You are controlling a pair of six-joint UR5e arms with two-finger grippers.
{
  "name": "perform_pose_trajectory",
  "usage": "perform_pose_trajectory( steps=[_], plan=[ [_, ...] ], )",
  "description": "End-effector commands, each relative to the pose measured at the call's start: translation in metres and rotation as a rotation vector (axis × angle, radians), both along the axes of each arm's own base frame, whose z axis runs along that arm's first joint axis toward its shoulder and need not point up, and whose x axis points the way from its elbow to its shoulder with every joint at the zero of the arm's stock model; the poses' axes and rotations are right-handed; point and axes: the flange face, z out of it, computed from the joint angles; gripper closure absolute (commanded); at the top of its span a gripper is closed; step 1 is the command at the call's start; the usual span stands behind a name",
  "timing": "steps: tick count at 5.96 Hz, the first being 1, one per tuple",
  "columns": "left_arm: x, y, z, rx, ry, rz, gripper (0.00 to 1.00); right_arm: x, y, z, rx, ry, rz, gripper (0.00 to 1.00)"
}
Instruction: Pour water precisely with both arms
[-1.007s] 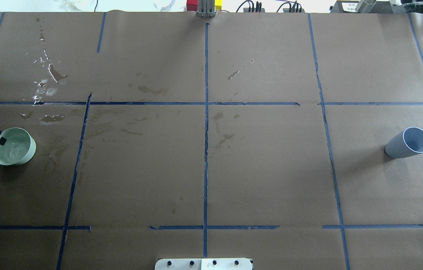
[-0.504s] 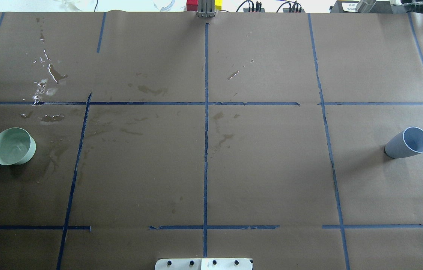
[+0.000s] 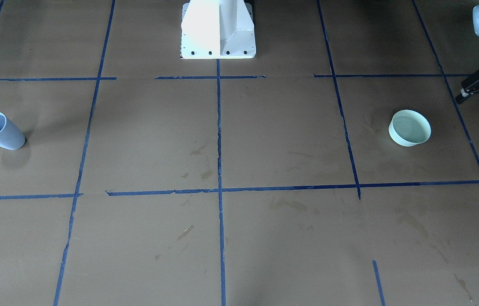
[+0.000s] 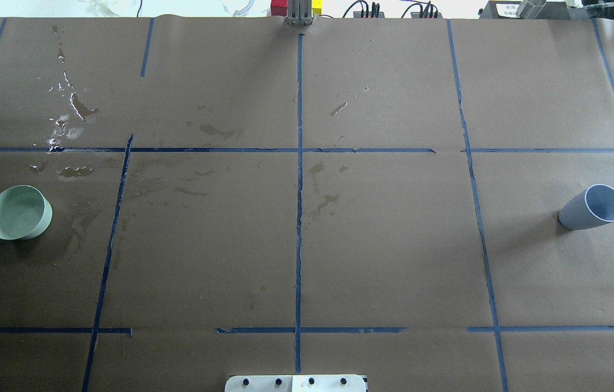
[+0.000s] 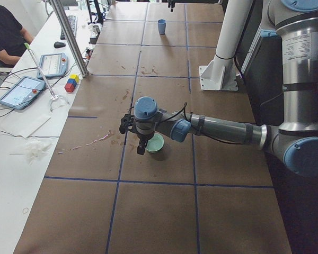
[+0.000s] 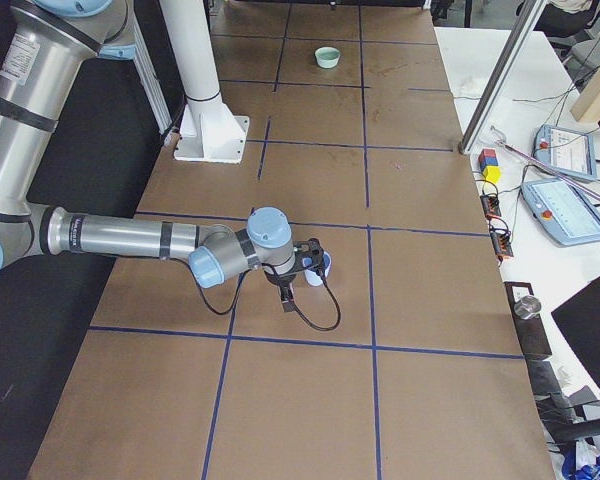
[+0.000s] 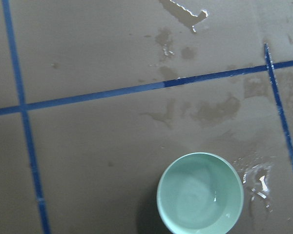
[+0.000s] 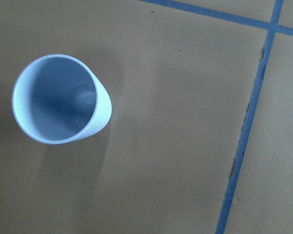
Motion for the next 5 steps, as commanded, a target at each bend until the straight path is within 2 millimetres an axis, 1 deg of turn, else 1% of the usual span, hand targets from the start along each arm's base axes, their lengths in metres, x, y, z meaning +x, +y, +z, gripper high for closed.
perform_pose_trajectory(
  steps=[1, 2, 3, 4, 5],
  plan=[
    [-0.046, 0.014, 0.019, -0.053, -0.042, 0.001, 0.00, 0.009, -0.010, 0.003, -0.014, 0.017, -0.038, 0.00],
    [-0.050, 0.017, 0.025, -0.130, -0.048, -0.002, 0.00, 0.018, -0.010, 0.000, -0.055, -0.035, -0.020, 0.00],
    [-0.051, 0.018, 0.030, -0.159, -0.049, -0.004, 0.00, 0.031, -0.014, -0.008, -0.047, -0.068, 0.014, 0.00],
    [-0.052, 0.024, 0.040, -0.178, -0.051, -0.003, 0.00, 0.037, -0.013, -0.005, -0.043, -0.065, 0.023, 0.00],
    [-0.053, 0.027, 0.044, -0.185, -0.065, -0.004, 0.00, 0.045, -0.015, -0.001, -0.025, -0.041, -0.001, 0.00]
  ],
)
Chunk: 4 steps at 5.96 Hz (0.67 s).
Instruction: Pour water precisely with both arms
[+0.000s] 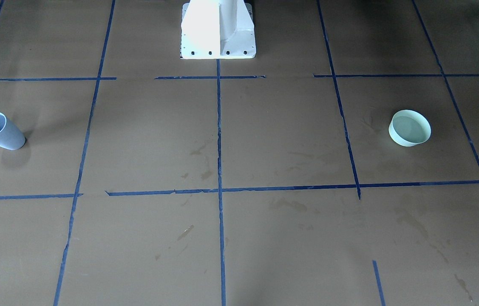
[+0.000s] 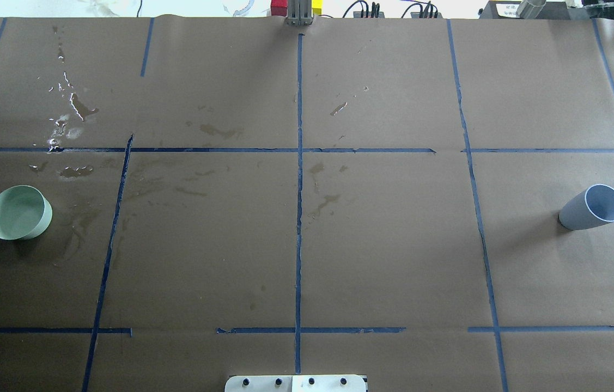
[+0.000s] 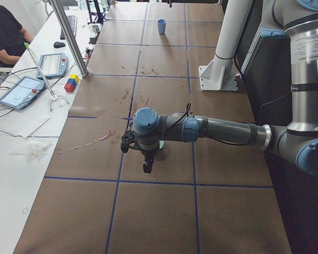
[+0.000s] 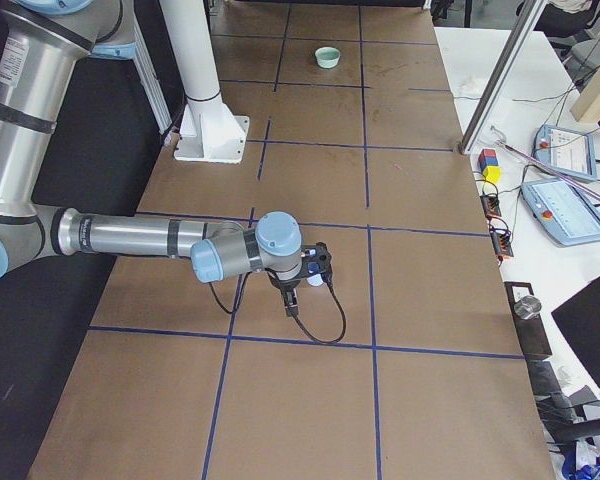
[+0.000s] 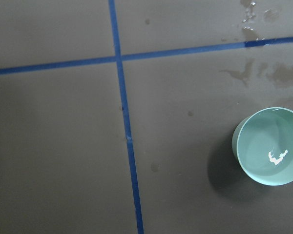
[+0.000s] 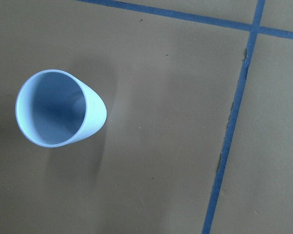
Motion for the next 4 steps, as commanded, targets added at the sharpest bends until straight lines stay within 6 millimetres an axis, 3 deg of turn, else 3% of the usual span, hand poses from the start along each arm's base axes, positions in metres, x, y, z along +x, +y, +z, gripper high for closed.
perform_pose_trajectory(
  steps=[1, 2, 4],
  plan=[
    [-0.006, 0.022, 0.020, -0.028, -0.081, 0.002, 0.00, 0.029, -0.007, 0.000, 0.045, 0.024, -0.051, 0.00],
    [-0.006, 0.025, 0.022, -0.042, -0.079, 0.000, 0.00, 0.038, -0.024, -0.015, -0.003, 0.038, -0.040, 0.00],
    [-0.005, 0.023, 0.018, -0.038, -0.072, -0.007, 0.00, 0.046, -0.027, -0.015, -0.014, 0.087, -0.036, 0.00]
  ],
)
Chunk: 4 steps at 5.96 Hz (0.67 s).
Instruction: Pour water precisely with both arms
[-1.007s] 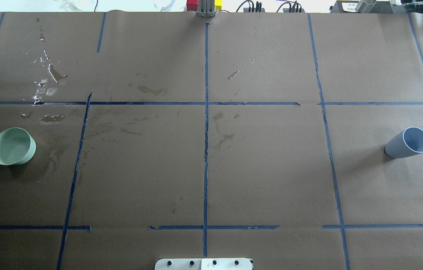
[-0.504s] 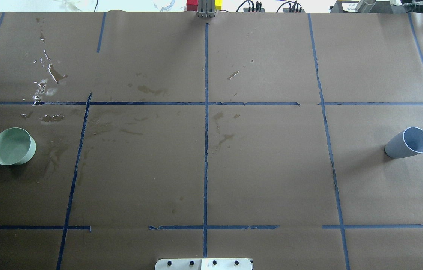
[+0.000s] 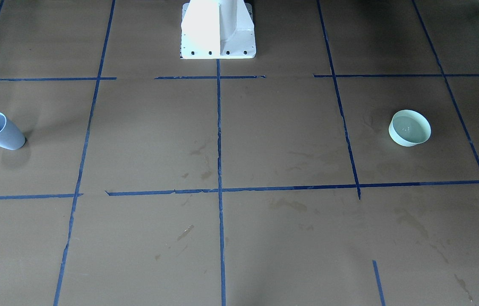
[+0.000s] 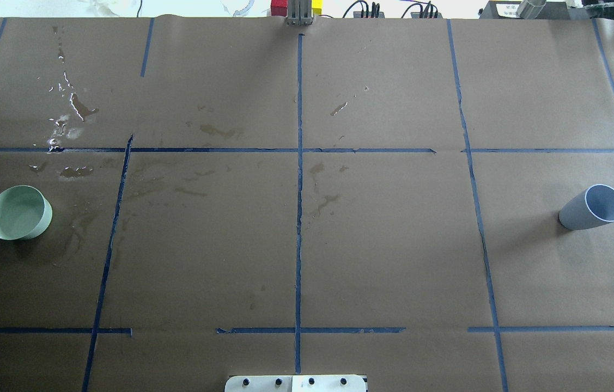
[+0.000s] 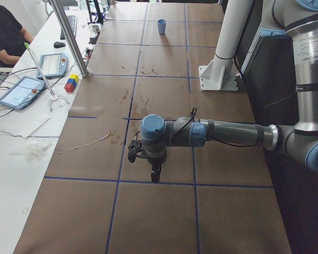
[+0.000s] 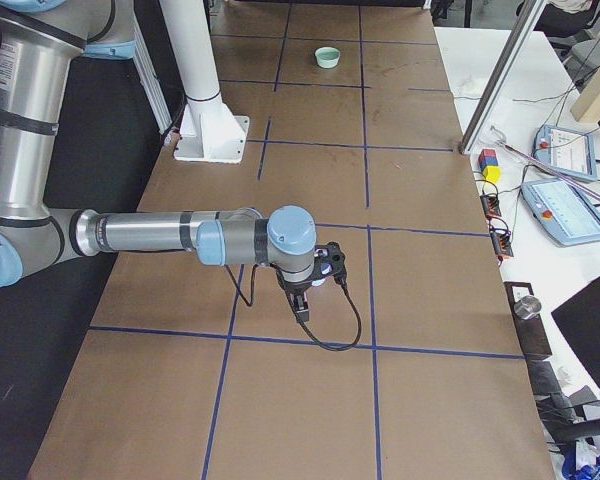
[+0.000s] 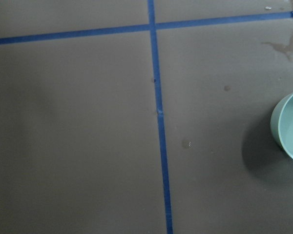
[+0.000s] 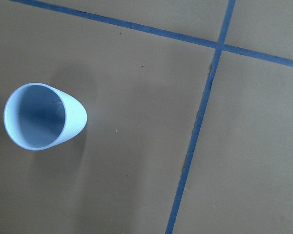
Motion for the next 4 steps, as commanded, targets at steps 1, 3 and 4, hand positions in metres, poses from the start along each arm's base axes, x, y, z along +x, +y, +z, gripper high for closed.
perform_pose_trajectory(
  steps=[1, 3, 4],
  plan=[
    [0.0037, -0.0004, -0.0015, -0.011, 0.049, -0.005, 0.00, 0.0058, 0.0038, 0.0097, -0.093, 0.053, 0.001, 0.00],
    [0.0033, 0.0028, 0.0023, -0.023, 0.054, -0.006, 0.00, 0.0080, 0.0044, 0.0050, -0.085, 0.076, 0.004, 0.00],
    [0.0031, 0.0030, -0.0027, -0.013, 0.051, -0.007, 0.00, 0.0071, 0.0079, 0.0027, -0.083, 0.062, 0.004, 0.00]
  ],
)
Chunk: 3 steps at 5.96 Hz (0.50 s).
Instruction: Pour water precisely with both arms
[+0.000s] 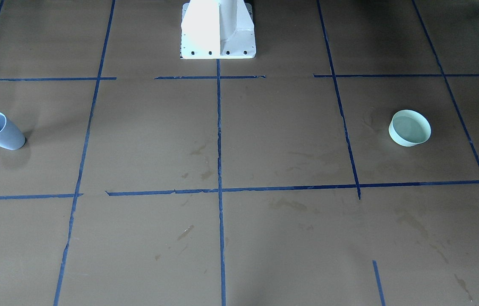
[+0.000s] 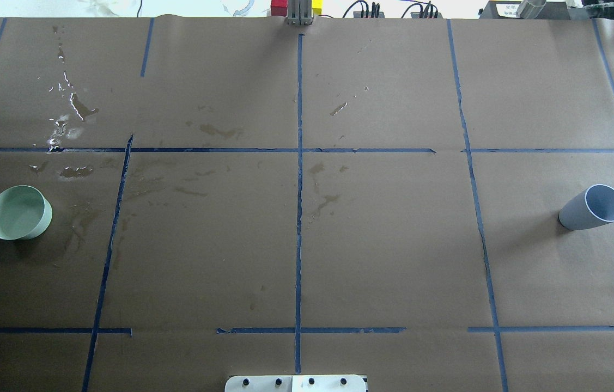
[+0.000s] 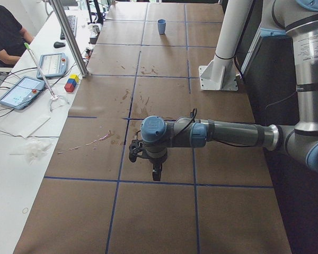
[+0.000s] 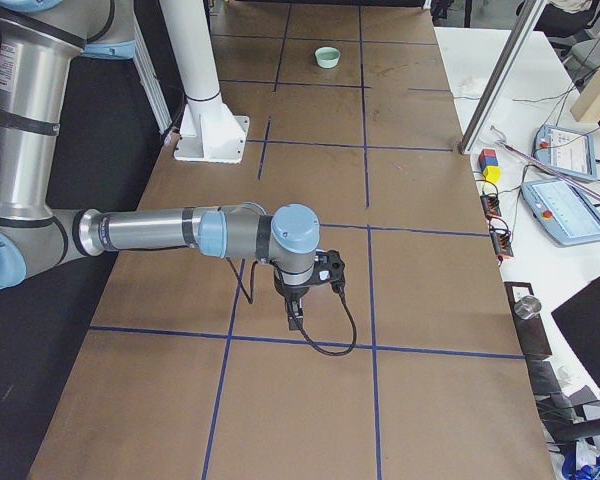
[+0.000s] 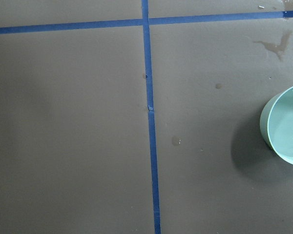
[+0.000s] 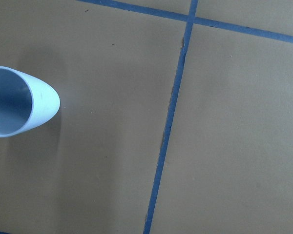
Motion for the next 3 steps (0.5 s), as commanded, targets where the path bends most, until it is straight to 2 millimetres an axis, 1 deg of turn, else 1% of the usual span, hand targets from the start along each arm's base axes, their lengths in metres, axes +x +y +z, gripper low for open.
perform_pose_trajectory(
  steps=[1, 2, 3],
  plan=[
    [-0.0007, 0.0022, -0.0006, -0.005, 0.000, -0.004, 0.00, -0.0002, 0.0014, -0.0055, 0.009, -0.004, 0.000, 0.00],
    [-0.0007, 0.0056, 0.0016, -0.062, -0.001, -0.052, 0.00, -0.0008, 0.0019, -0.0079, 0.012, -0.006, -0.001, 0.00],
    [-0.0007, 0.0049, 0.0030, -0.074, -0.011, -0.063, 0.00, -0.0007, 0.0020, -0.0076, 0.012, -0.005, -0.002, 0.00]
  ],
)
